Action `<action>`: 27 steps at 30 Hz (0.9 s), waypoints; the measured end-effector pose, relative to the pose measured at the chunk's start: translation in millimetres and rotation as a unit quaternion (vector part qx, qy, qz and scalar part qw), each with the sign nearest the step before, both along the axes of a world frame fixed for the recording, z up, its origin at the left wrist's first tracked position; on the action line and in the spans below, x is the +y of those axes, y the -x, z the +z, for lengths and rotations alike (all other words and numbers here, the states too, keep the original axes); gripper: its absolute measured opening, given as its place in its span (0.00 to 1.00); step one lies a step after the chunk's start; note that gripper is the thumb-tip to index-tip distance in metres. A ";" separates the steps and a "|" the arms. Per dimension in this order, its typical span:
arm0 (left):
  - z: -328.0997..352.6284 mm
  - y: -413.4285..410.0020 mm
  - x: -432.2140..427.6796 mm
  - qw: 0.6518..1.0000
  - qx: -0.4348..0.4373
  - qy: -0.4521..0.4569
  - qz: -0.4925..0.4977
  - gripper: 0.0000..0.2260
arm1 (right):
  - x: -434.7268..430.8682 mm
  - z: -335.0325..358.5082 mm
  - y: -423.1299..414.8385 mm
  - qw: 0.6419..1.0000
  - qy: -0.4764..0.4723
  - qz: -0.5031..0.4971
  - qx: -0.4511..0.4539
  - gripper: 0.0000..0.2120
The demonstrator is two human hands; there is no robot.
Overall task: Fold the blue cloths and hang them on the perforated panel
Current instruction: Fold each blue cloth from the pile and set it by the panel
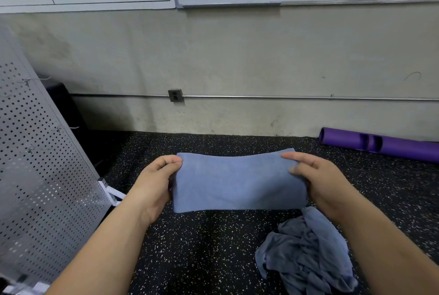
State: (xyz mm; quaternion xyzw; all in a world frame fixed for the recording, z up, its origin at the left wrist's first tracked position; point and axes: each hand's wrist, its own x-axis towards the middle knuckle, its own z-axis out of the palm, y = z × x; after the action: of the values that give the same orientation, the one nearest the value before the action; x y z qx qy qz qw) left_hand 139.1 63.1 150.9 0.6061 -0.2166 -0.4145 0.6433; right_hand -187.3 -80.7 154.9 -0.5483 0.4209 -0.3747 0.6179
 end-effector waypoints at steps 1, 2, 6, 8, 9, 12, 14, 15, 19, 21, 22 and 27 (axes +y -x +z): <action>2.3 0.2 0.9 1.000 0.019 0.008 -0.004 0.05 | 0.3 -0.1 1.9 1.000 0.014 0.014 -0.005 0.19; 3.3 -0.8 1.6 0.999 0.032 0.015 -0.015 0.06 | 0.4 -0.9 4.4 0.999 0.023 0.029 -0.009 0.22; 6.2 -4.6 5.9 0.995 0.016 0.048 -0.081 0.19 | -3.3 -1.8 14.3 0.996 0.048 0.070 0.026 0.21; 4.2 -7.2 6.7 0.995 -0.049 0.043 -0.075 0.18 | -4.7 -2.5 18.3 0.994 0.051 0.075 0.064 0.17; 2.8 -7.8 6.9 0.993 -0.096 0.031 -0.058 0.17 | -5.1 -4.0 19.6 0.991 0.062 0.077 0.091 0.16; -8.1 -12.5 6.0 0.983 -0.181 -0.013 -0.030 0.11 | -4.1 -7.6 20.8 0.984 0.073 0.090 0.133 0.13; -12.3 -13.4 6.2 0.982 -0.186 -0.031 -0.024 0.10 | -3.1 -7.7 19.1 0.986 0.063 0.088 0.127 0.13; -12.8 -13.1 6.3 0.982 -0.186 -0.032 -0.016 0.09 | -1.8 -6.5 17.8 0.988 0.061 0.083 0.117 0.13; -6.5 -12.6 6.1 0.986 -0.167 -0.008 0.016 0.08 | 1.3 1.6 16.3 0.995 0.061 0.060 0.057 0.13; -0.6 -11.5 8.4 0.997 -0.071 0.010 -0.010 0.08 | 1.6 3.7 18.9 0.995 0.053 0.080 0.027 0.21; 1.6 -11.6 10.1 0.999 -0.012 0.019 -0.035 0.10 | 0.9 3.4 20.6 0.995 0.046 0.093 0.012 0.24; 7.5 -15.1 15.5 0.989 0.086 0.028 -0.120 0.20 | -0.7 8.0 25.9 0.993 0.006 0.113 -0.026 0.25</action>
State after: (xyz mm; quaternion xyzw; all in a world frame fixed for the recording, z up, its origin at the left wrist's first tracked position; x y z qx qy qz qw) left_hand 154.2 78.5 158.5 0.5197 -0.2434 -0.5327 0.6220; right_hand -213.2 -81.5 162.9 -0.5862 0.3375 -0.3191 0.6638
